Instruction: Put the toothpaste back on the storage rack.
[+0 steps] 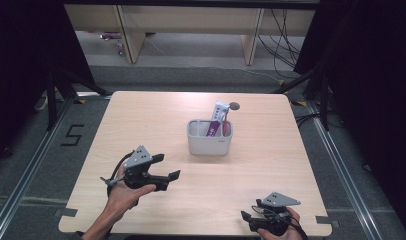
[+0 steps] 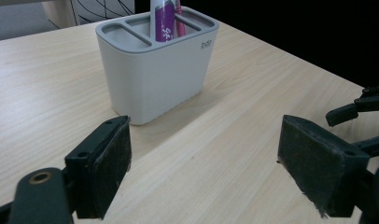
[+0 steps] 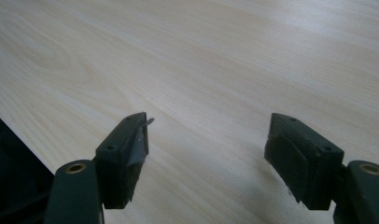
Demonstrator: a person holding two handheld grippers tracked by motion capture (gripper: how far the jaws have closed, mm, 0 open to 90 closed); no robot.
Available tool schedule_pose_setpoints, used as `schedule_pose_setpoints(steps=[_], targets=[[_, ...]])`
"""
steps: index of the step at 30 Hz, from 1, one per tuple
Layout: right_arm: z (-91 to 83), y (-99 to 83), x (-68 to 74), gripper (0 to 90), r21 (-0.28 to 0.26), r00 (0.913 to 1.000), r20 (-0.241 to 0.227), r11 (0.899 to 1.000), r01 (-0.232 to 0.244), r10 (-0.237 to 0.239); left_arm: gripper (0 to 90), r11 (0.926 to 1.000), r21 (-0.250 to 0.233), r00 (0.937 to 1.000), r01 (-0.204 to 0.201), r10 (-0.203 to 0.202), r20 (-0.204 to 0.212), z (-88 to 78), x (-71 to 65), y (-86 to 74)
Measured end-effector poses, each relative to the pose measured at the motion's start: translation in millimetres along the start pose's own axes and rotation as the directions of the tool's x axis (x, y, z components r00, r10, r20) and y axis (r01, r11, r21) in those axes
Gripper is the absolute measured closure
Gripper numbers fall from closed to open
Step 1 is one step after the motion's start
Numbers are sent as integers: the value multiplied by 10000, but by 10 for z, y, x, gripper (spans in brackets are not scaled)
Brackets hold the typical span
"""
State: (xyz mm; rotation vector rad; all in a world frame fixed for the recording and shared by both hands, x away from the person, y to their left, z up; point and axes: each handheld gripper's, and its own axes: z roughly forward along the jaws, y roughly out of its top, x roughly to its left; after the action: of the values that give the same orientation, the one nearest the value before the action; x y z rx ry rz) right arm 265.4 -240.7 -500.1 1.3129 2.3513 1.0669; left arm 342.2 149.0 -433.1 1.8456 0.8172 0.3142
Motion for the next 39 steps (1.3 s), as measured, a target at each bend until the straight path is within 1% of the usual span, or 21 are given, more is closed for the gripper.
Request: schedule_pose_setpoints(steps=[2, 6, 7, 8, 9, 10, 14, 15, 16, 17, 19, 20, 22, 24, 25, 26, 27, 28, 30, 34, 39], targets=[[-2, 2, 6, 303, 17, 10000, -1, 10000, -46, 46, 170, 9999, 85, 9998, -125, 123, 139, -22, -36, -75], [-3, 1, 8, 303, 13, 10000, 70, 10000, -65, 64, 170, 9998, 56, 9996, -199, 197, 215, -43, -64, -143], [2, 1, 4, 303, -17, 10000, 60, 10000, 11, -11, 170, 9997, 66, 9995, -237, 236, 226, -55, -73, -167], [24, -3, -15, 303, -157, 9995, -40, 9994, 311, -312, 170, 9996, 56, 9994, -277, 276, 221, -72, -84, -200], [21, -1, -16, 303, -181, 9992, 38, 9990, 398, -398, 170, 9995, 143, 9994, -294, 291, 183, -87, -91, -215], [8, 0, -14, 303, -102, 9991, 173, 9992, 397, -395, 170, 9995, 63, 9992, -302, 300, 263, -91, -92, -233], [16, -2, -14, 303, -104, 9995, 40, 9995, 309, -308, 170, 9993, 166, 9993, -330, 327, 204, -129, -107, -273], [17, -6, 5, 303, -123, 9999, 81, 9999, 114, -113, 169, 9991, 160, 9990, -392, 389, 218, -149, -113, -298], [17, -6, 5, 303, -123, 9999, 81, 9999, 114, -113, 167, 9991, 160, 9990, -392, 389, 218, -149, -113, -298], [9, 0, -13, 303, -92, 9991, 165, 9992, 382, -380, 167, 9989, 110, 9988, -446, 443, 221, -159, -119, -313], [5, 3, -4, 303, -26, 9997, 128, 9997, 230, -229, 166, 9990, 54, 9985, -447, 445, 326, -168, -125, -338], [5, 3, -4, 303, -26, 9997, 128, 9997, 230, -229, 166, 9988, 168, 9986, -465, 461, 253, -186, -136, -349], [9, -1, -12, 303, -91, 9991, 175, 9992, 388, -386, 166, 9975, 248, 9976, -667, 662, 226, -209, -148, -379], [10, 3, -3, 303, -30, 9997, 59, 9997, 227, -227, 166, 9976, 165, 9972, -677, 672, 317, -217, -160, -409], [22, 2, -7, 303, -66, 9996, -64, 9996, 291, -292, 166, 9969, 234, 9970, -748, 743, 233, -234, -172, -426], [25, 0, -13, 303, -110, 9989, 0, 9988, 471, -471, 166, 9965, 213, 9964, -809, 803, 266, -246, -184, -452], [25, 0, -13, 303, -110, 9989, 0, 9988, 471, -471, 166, 9965, 213, 9964, -809, 803, 266, -246, -184, -452], [17, 4, 3, 303, -1, 9997, -7, 9997, 253, -253, 166, 9965, 184, 9962, -811, 805, 320, -260, -195, -479], [19, 3, 3, 303, 10, 9997, -12, 9997, 262, -262, 166, 9961, 219, 9962, -849, 844, 227, -284, -206, -505], [19, 4, 2, 302, -11, 9997, -21, 9997, 258, -258, 166, 9951, 214, 9950, -969, 963, 273, -306, -211, -563], [18, 4, 8, 302, -7, 9997, -8, 9997, 241, -241, 166, 9929, 526, 9937, -1069, 1050, 388, -350, -220, -663]])
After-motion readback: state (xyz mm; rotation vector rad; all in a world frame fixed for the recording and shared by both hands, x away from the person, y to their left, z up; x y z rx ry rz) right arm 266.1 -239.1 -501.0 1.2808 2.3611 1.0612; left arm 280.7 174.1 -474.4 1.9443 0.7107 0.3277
